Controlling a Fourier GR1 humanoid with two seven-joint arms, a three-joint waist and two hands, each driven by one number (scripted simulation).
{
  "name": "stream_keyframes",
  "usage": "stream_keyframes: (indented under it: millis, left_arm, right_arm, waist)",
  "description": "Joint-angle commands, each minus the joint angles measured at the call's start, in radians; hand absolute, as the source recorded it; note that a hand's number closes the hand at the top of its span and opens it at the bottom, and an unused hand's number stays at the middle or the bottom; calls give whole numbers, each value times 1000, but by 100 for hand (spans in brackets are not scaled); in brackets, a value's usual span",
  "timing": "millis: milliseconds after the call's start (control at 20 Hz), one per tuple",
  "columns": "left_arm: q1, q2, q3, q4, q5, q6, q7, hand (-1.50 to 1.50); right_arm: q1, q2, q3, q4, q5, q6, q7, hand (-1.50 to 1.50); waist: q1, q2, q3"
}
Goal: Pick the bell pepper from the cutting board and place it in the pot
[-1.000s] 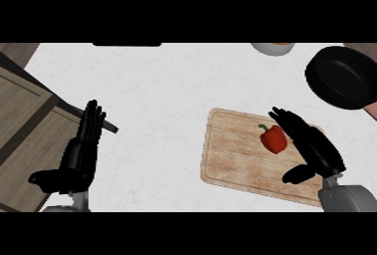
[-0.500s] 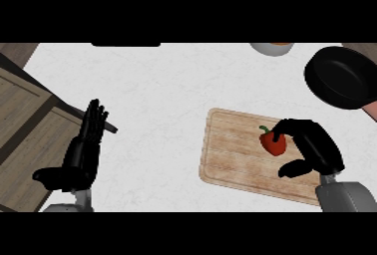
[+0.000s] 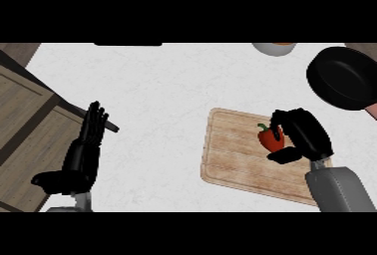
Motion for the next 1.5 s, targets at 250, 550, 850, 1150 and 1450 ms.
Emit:
stream_keyframes:
  millis: [250,550,850,1150,1450]
  left_arm:
    - [13,-46,-36,17,-30,16,-24,0]
    - [1,-24,-3,22,-28,12,-11,0]
    - [-49,-28,20,86,-28,7,-21,0]
    - [-74,-36,4,-4,-51,38,70,0]
    - [3,-27,5,-40,-46,8,27,0]
  right_arm:
    - [-325,159,78,101,129,236,365,150]
    - [-303,107,-15,-152,47,203,340,150]
    - [-339,95,-16,-269,157,244,509,150]
    - [-402,76,-106,-226,185,202,594,150]
    - [-409,-63,-243,-101,113,162,487,150]
  waist:
    - [3,4,7]
    - [-12,1,7]
    - [-9,4,7]
    - [-2,5,7]
    - [0,5,7]
